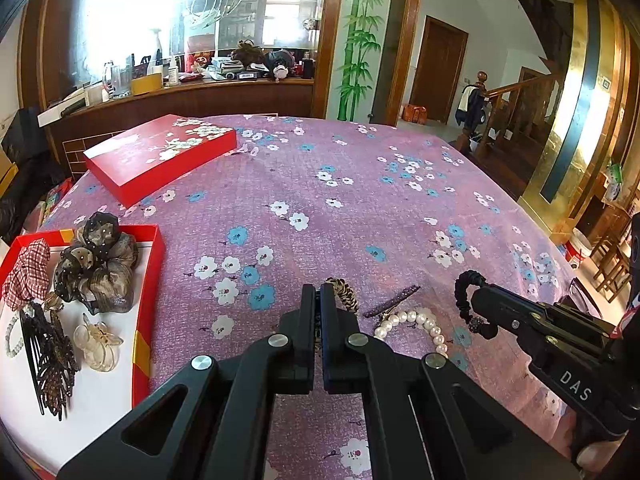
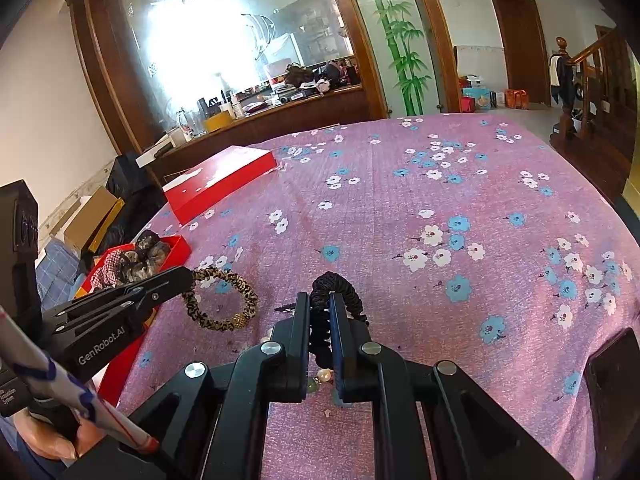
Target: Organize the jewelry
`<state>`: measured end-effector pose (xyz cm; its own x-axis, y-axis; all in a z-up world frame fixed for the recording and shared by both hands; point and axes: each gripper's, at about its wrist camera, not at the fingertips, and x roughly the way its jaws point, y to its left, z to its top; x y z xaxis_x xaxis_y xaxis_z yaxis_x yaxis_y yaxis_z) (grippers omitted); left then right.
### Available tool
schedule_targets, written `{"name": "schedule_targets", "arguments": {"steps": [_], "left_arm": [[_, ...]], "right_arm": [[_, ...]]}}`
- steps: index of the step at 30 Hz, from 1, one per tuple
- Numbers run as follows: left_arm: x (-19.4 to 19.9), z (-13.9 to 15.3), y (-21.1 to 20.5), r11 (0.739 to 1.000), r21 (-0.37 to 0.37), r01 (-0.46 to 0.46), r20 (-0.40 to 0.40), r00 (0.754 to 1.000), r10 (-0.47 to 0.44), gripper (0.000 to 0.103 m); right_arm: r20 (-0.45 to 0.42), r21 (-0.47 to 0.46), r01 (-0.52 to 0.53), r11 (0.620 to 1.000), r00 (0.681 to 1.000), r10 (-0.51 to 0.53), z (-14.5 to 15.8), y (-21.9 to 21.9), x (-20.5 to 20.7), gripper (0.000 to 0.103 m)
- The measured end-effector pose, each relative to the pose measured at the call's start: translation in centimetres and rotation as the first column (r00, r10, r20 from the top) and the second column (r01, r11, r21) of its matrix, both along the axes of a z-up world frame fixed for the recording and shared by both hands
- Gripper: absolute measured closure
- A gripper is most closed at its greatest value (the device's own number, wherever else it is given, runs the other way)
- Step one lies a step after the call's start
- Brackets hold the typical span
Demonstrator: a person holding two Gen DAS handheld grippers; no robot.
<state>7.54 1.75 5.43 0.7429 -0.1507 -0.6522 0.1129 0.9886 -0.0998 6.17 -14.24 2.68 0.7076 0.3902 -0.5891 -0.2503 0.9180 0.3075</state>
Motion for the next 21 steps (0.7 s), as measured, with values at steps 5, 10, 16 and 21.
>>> {"name": "schedule_targets", "arguments": {"steps": [5, 10, 16, 21], "left_arm": [[0.1, 0.0, 0.4, 1.0, -0.011, -0.011, -0.001, 1.0, 0.011, 0.101], [-0.1, 0.3, 0.8, 0.999, -0.018, -0.034, 0.015, 0.999, 0.034, 0.101], [0.0, 0.2, 1.3, 0.998, -0.022, -0.053, 0.015, 0.998, 0.054, 0.101], [0.1, 0.1, 1.4, 0.998, -0.022, -0.059, 0.01, 0.998, 0.059, 0.101]], "right_arm": [[0.016, -0.001, -0.002, 1.0, 1.0, 0.002, 0.3, 0.1, -0.3, 0.093], [0.033, -0.002, -0.004, 1.0, 0.999, 0.004, 0.7, 0.1, -0.8, 0.093], [0.039, 0.001, -0.001, 1.0, 0.999, 0.001, 0.8, -0.1, -0.8, 0.093], [0.032, 0.004, 0.008, 1.0, 0.999, -0.008, 0.8, -0.3, -0.6, 0.093]]}}
